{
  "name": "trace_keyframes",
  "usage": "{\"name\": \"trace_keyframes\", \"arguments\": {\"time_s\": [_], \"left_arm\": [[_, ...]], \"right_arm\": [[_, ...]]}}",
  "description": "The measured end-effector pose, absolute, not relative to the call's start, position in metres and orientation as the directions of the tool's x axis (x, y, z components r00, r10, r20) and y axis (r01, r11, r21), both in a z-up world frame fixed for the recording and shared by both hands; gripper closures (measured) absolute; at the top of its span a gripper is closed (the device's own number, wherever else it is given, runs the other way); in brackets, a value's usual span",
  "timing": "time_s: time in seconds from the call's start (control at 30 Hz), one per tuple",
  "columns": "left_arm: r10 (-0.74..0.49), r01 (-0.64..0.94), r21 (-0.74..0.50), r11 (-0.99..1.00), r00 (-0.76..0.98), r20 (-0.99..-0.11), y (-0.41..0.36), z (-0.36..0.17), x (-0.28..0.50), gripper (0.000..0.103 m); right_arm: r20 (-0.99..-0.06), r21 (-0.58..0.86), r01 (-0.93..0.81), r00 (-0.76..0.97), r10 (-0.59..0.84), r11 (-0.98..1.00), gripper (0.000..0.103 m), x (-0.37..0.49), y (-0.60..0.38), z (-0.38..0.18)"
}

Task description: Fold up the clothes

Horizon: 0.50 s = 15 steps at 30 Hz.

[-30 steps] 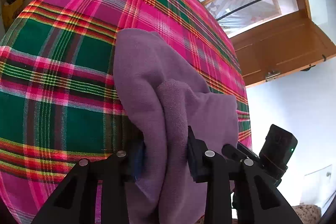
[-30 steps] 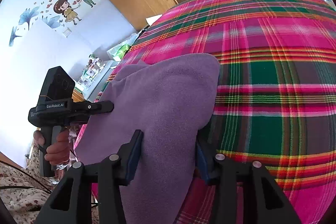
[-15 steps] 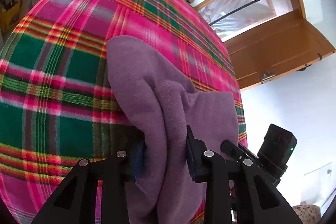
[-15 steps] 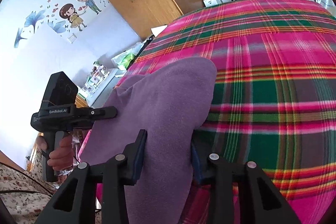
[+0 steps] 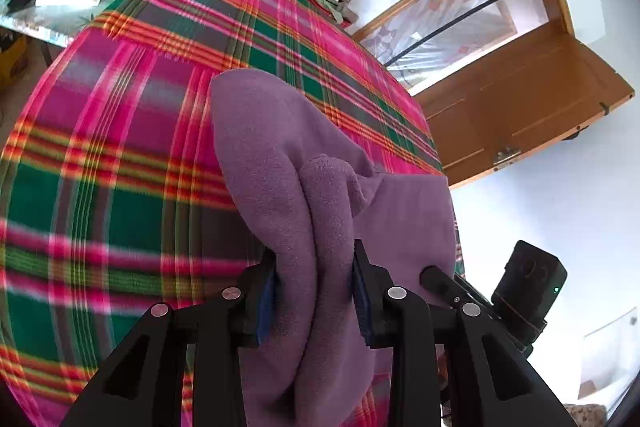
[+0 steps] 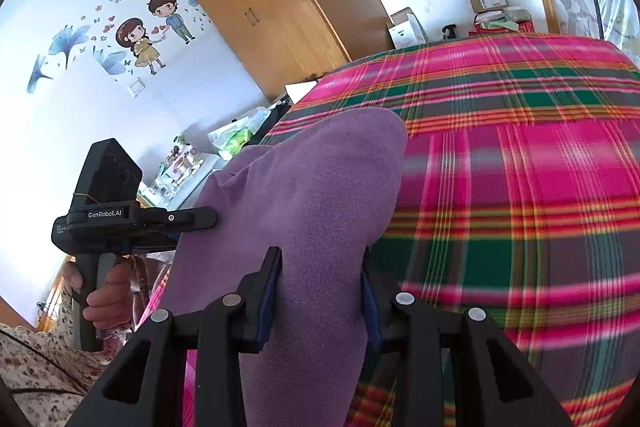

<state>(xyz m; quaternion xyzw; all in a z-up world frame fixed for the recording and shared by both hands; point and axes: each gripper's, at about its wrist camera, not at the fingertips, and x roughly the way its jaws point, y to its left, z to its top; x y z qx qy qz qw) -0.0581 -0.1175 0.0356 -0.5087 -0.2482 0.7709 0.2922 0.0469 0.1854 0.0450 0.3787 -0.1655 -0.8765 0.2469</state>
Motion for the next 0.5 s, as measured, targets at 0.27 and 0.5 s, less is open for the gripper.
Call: {"name": "trace_keyframes", "arguments": {"time_s": [0.27, 0.5], "left_arm": [[0.694, -0.204, -0.667, -0.717, -0.307, -0.651, -0.111, 0.037, -0.085, 0.070], [0.689, -0.209, -0.661, -0.721, -0.321, -0.650, -0.112, 0.040, -0.108, 0.070]], "right_arm": [[-0.587, 0.447, 0.302, -0.612, -0.530, -0.842, 0.066, 0.018, 0.188, 0.048], [-0.591, 0.414, 0.307, -0.626, -0.509, -0.857, 0.067, -0.007, 0.186, 0.053]]}}
